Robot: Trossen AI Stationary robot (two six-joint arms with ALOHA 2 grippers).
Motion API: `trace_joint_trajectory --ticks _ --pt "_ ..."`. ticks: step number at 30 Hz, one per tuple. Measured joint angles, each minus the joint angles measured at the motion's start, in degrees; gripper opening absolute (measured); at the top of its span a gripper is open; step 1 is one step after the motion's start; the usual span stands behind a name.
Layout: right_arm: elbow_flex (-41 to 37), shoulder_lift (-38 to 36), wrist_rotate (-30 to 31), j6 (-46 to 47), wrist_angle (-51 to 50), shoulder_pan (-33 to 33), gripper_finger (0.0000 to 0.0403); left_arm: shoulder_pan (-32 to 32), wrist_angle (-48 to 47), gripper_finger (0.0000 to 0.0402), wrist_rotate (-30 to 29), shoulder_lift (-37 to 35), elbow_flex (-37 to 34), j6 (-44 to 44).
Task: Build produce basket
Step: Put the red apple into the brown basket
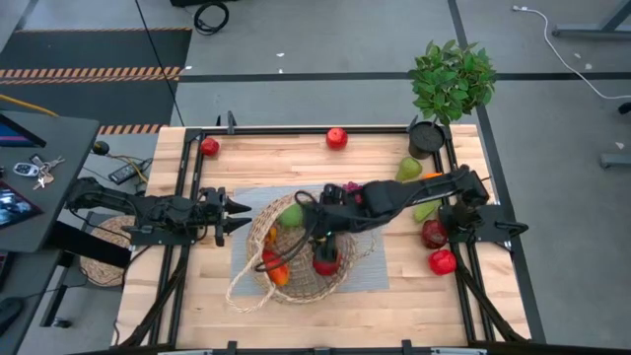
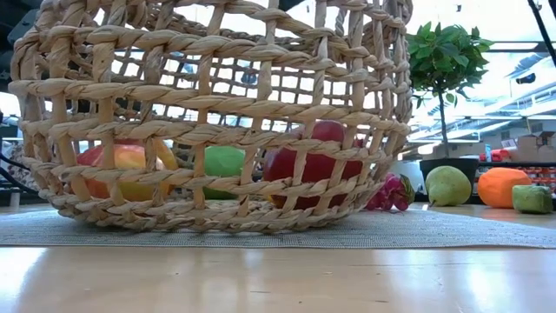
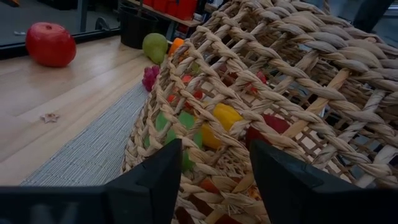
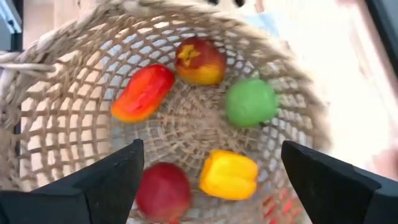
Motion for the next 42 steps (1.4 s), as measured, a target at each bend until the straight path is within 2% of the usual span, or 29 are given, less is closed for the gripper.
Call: trace_joint_trajectory --ticks 9,11,17,23,25,29,32,39,42 --pt "-1.44 -7.8 0.7 -2.86 -2.88 -4.76 0.0356 0.0 0.0 0.0193 0.0 0.0 0.0 -0.02" --pt "-1.44 -9.71 2.41 -2.07 -4.66 -5.13 0.0351 0.01 0.0 0.0193 0.0 0.0 0.01 -0.02" --pt "-1.42 -14.39 8.01 3.88 -11.52 -5.12 0.0348 0.01 0.0 0.0196 0.0 0.0 0.01 -0.02" --pt "-1.45 -15.13 12.72 11.25 -22.52 -4.81 0.0348 0.01 0.0 0.0193 0.01 0.0 0.01 -0.02" --pt "-2.42 -15.25 12.75 12.23 -23.04 -4.53 0.0348 0.0 0.0 0.0195 0.0 0.0 0.0 0.0" --pt "-7.69 -17.79 11.16 13.65 -22.82 -4.29 0.0348 0.01 -0.01 0.0198 0.0 0.0 0.0 0.0" --pt "-14.39 -21.85 10.98 15.71 -22.03 -4.29 0.0348 0.01 -0.02 0.0197 0.01 -0.01 0.0 0.0" --pt "-31.4 -34.97 12.84 14.38 -8.21 -4.46 0.0348 0.01 0.0 0.0194 0.01 -0.02 0.0 -0.02" --pt "-37.29 -38.82 12.39 16.81 -8.27 -5.58 0.0348 0.02 0.0 0.0196 0.01 -0.02 0.01 -0.02"
